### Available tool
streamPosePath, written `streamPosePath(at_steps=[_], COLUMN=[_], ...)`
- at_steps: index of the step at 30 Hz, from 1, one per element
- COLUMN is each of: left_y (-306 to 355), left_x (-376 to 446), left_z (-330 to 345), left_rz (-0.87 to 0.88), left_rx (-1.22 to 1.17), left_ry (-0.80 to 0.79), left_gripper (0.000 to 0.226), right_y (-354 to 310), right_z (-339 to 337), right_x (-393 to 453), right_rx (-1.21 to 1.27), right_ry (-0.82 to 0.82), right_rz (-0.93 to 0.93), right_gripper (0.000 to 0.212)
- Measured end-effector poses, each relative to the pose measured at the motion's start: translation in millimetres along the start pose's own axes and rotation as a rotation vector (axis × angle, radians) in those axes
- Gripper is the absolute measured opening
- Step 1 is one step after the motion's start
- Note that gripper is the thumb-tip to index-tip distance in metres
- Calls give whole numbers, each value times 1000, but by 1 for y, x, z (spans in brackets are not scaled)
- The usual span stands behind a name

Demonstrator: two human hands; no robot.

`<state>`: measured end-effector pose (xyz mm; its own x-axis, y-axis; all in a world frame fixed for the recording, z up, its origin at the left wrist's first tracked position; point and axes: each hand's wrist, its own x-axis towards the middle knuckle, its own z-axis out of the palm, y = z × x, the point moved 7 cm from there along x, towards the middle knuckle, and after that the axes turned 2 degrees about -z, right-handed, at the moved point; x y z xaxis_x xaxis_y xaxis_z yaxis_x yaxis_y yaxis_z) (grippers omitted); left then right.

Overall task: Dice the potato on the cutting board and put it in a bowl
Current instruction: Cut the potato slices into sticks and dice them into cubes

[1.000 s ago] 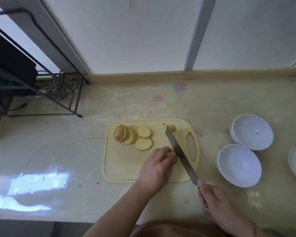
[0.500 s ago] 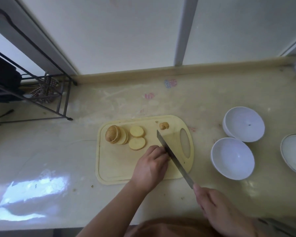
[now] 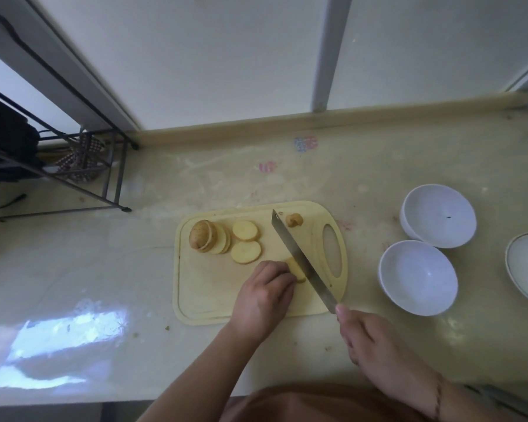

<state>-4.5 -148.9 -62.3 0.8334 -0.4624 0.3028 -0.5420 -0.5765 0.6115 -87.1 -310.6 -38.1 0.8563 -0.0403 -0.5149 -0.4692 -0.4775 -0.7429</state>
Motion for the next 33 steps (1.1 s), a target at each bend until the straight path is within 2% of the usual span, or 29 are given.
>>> streamPosePath(at_steps=[9,17,18,21,23,29,33], left_y=[0,-1,-1,0,-1,-2,-4], left_x=[4,3,3,5,5,6,13], left_z=[3,4,4,2,2,-2,-14], left_rz=[-6,-21,-21,-17,-25,-37,-99], left_rx=[-12,-42,-47,-58,-60,-77,-100], left_ry=[1,-8,-6,0,-8,-74,-41], left_gripper=[5,6,6,7,7,10,14], right_y=[7,16,14,2,-6,-1,2], right_z=[4,2,2,7,12,7,1], right_x=[-11,-20,-19,-5,4,-6,-14], right_rx=[-40,-87,-76,-107,-110,-26,70], right_ry=[-45,58,72,10,3,3,-37], right_rz=[54,69,70,44,11,-8,2], right_gripper=[77,106,103,71,58,62,64])
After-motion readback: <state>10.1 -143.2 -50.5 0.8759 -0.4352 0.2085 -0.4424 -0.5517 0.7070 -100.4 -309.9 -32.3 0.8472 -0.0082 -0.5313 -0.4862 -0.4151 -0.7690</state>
